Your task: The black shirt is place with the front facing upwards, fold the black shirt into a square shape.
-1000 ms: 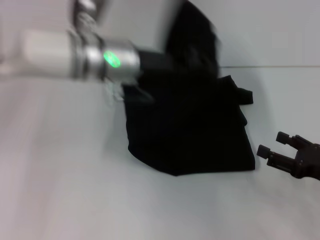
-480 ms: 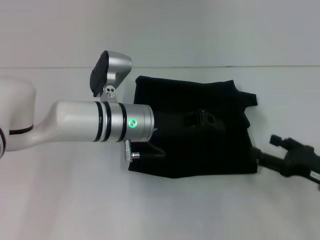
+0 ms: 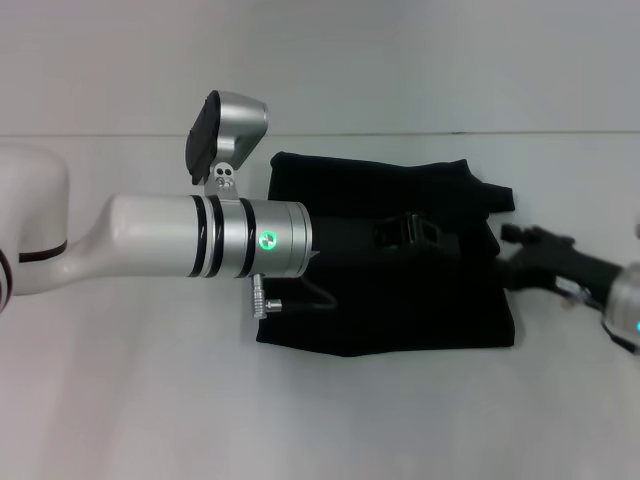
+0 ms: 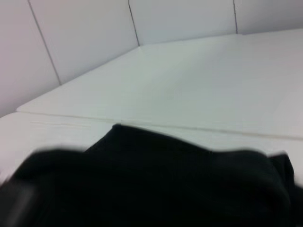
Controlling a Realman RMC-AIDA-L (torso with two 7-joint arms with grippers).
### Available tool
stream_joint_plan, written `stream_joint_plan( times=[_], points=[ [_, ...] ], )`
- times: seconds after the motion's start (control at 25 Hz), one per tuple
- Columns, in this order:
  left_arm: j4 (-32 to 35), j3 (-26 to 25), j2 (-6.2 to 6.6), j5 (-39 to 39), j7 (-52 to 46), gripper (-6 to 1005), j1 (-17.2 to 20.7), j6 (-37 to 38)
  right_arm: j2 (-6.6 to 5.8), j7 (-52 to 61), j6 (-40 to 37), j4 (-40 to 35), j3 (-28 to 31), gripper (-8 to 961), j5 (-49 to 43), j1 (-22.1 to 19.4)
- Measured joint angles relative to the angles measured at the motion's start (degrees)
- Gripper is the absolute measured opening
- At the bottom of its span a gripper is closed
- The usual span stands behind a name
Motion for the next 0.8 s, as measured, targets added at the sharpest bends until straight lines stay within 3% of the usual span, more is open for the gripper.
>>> stream_joint_plan(
  times=[0.32, 0.8],
  points=[
    [-0.4, 0.1, -0.11, -1.3, 1.8, 76, 0.7, 1.1, 0.22, 0.0, 7.6, 0.6, 0.2, 931, 4.3, 6.8],
    [-5.4, 0.0, -0.33, -2.7, 7.9, 87, -0.8, -4.9, 0.17, -3.7, 12.0, 0.6, -0.1, 930, 8.0, 8.9]
  ],
)
